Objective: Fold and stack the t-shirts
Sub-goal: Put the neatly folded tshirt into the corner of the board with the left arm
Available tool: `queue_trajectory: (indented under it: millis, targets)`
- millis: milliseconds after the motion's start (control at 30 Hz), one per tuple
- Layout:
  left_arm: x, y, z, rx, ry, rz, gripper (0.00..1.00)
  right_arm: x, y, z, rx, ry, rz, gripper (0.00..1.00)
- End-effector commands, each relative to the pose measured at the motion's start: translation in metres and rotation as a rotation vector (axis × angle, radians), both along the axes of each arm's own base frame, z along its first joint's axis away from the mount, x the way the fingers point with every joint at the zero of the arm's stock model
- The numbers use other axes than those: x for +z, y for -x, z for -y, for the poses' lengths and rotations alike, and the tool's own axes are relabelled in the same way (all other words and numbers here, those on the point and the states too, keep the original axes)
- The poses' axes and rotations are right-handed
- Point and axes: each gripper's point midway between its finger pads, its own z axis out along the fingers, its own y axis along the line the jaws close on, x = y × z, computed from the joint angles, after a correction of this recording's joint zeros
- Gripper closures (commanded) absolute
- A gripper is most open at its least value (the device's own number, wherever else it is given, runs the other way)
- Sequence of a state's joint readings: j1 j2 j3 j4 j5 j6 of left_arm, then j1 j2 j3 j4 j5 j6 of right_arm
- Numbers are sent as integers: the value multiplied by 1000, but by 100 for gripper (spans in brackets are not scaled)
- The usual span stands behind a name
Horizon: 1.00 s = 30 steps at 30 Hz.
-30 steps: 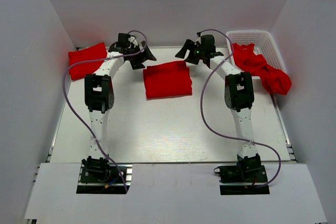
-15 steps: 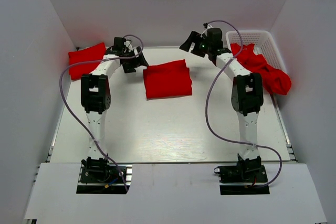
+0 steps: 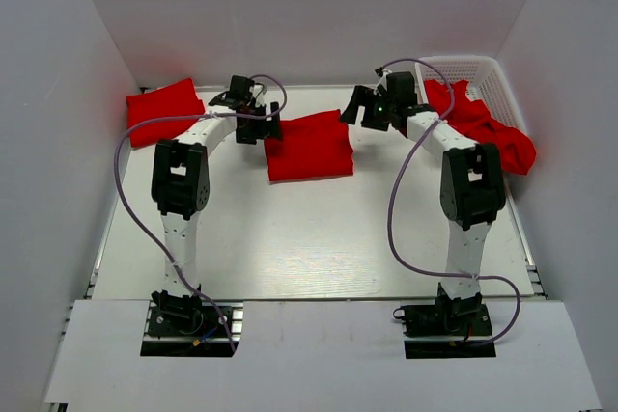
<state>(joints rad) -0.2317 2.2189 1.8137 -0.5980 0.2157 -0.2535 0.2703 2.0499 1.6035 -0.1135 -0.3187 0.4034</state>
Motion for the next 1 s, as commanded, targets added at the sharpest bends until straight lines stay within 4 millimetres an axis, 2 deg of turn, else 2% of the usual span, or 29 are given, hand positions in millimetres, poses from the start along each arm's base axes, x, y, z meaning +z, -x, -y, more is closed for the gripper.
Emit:
queue_trajectory:
  millis: [0, 67, 100, 133, 167, 200, 233, 267, 300, 333, 367, 400, 433, 467, 500, 533, 600, 633, 667, 700, 733, 800, 833, 900, 933, 967]
  targets:
    - [1, 0, 1, -11, -36, 23, 0, 27, 7, 4, 13, 13, 65, 10]
    - [-11, 1, -4, 3, -66, -8, 0, 26, 9, 7, 5, 21, 61, 10]
    - [-19, 4, 0, -7, -70, -21, 3, 23, 11, 9, 4, 26, 57, 10]
    - [-19, 3, -2, 0, -79, -19, 6, 28, 13, 8, 7, 25, 67, 10]
    - [-20, 3, 3, -7, -84, -7, 9, 24, 15, 10, 1, 29, 57, 10]
    - [-26, 3, 2, -2, -94, -15, 11, 22, 17, 11, 1, 31, 51, 10]
    - [-32, 5, 5, -18, -111, -19, 14, 29, 21, 13, -5, 32, 65, 10]
    - [-32, 7, 11, -30, -111, -19, 14, 25, 25, 16, -16, 45, 55, 10]
    - [-39, 8, 9, -25, -123, -30, 16, 25, 24, 19, -33, 57, 67, 10]
    - [-45, 11, 15, -38, -127, -39, 20, 26, 39, 26, -56, 56, 58, 10]
    - [-44, 10, 20, -43, -133, -24, 22, 26, 41, 33, -93, 75, 74, 10]
    - [-50, 8, 18, -37, -145, -26, 30, 50, 38, 38, -134, 66, 156, 10]
    - [-53, 8, 23, -46, -145, -27, 34, 41, 46, 44, -156, 74, 158, 10]
    - [-59, 7, 23, -46, -148, -35, 39, 44, 53, 60, -229, 94, 172, 10]
    - [-59, 7, 23, -46, -148, -36, 45, 52, 54, 65, -256, 97, 207, 10]
    - [-62, 5, 24, -55, -153, -32, 58, 68, 66, 72, -277, 89, 241, 10]
    - [-54, 0, 36, -93, -124, 3, 67, 60, 71, 98, -387, 167, 242, 10]
    - [-44, -7, 38, -103, -122, 38, 73, 73, 80, 104, -405, 166, 270, 10]
    - [-41, -10, 38, -129, -136, 59, 78, 69, 85, 114, -435, 204, 259, 10]
    - [-27, -18, 39, -142, -136, 102, 86, 69, 87, 124, -470, 235, 261, 10]
    - [-6, -26, 44, -162, -123, 154, 100, 64, 96, 130, -485, 269, 238, 10]
    - [20, -36, 40, -220, -101, 221, 100, 70, 106, 141, -518, 281, 249, 10]
    - [31, -39, 42, -239, -96, 247, 100, 61, 112, 144, -507, 314, 235, 10]
    - [55, -47, 30, -256, -111, 305, 100, 57, 125, 149, -534, 301, 223, 10]
    - [57, -45, 29, -268, -122, 300, 100, 47, 130, 156, -554, 328, 205, 10]
    - [67, -45, 29, -295, -102, 313, 100, 54, 137, 159, -565, 316, 225, 10]
